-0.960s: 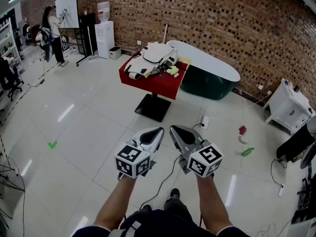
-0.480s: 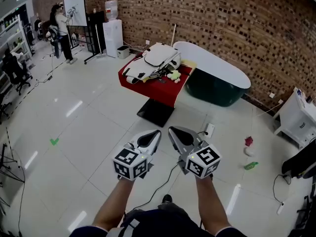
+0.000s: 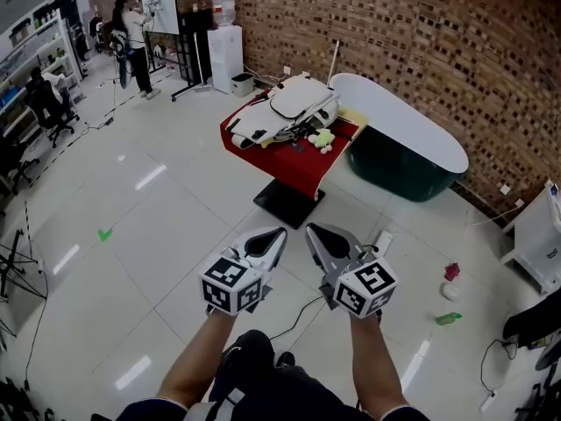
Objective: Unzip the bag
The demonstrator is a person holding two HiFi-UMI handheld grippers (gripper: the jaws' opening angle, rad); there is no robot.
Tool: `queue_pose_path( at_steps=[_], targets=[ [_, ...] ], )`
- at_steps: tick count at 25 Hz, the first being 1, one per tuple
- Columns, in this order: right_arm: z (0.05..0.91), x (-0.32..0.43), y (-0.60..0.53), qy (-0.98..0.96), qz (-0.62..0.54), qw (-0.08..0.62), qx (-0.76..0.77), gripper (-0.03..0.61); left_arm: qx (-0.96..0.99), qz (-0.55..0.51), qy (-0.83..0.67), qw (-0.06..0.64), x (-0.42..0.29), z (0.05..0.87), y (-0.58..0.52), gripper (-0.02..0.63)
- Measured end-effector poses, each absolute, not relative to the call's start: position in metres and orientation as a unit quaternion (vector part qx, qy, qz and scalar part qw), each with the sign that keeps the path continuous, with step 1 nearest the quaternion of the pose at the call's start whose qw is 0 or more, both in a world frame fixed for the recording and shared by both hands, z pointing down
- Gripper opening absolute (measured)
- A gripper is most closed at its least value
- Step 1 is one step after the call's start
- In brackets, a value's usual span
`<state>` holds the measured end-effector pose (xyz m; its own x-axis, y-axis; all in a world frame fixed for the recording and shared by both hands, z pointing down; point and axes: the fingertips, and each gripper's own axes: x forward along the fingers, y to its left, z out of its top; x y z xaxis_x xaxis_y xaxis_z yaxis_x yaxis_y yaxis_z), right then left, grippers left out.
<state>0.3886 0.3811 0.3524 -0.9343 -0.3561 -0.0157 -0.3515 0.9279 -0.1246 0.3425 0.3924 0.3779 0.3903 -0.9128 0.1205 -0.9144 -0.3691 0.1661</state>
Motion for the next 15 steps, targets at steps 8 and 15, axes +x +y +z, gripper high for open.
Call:
queue_pose_path(
  at_steps=[8, 15],
  targets=[
    [0.364, 0.366, 0.331, 0.983, -0.071, 0.005, -0.167, 0.005, 0.824, -0.002, -0.557, 0.105, 0.319, 0.383, 0.338, 0.002],
    [0.375, 0.303, 0.265, 0.982, -0.07, -0.013, -0.175, 0.005, 0.829, -0.007, -0.548, 0.109, 0.255, 0.396, 0.27, 0.002]
  ],
)
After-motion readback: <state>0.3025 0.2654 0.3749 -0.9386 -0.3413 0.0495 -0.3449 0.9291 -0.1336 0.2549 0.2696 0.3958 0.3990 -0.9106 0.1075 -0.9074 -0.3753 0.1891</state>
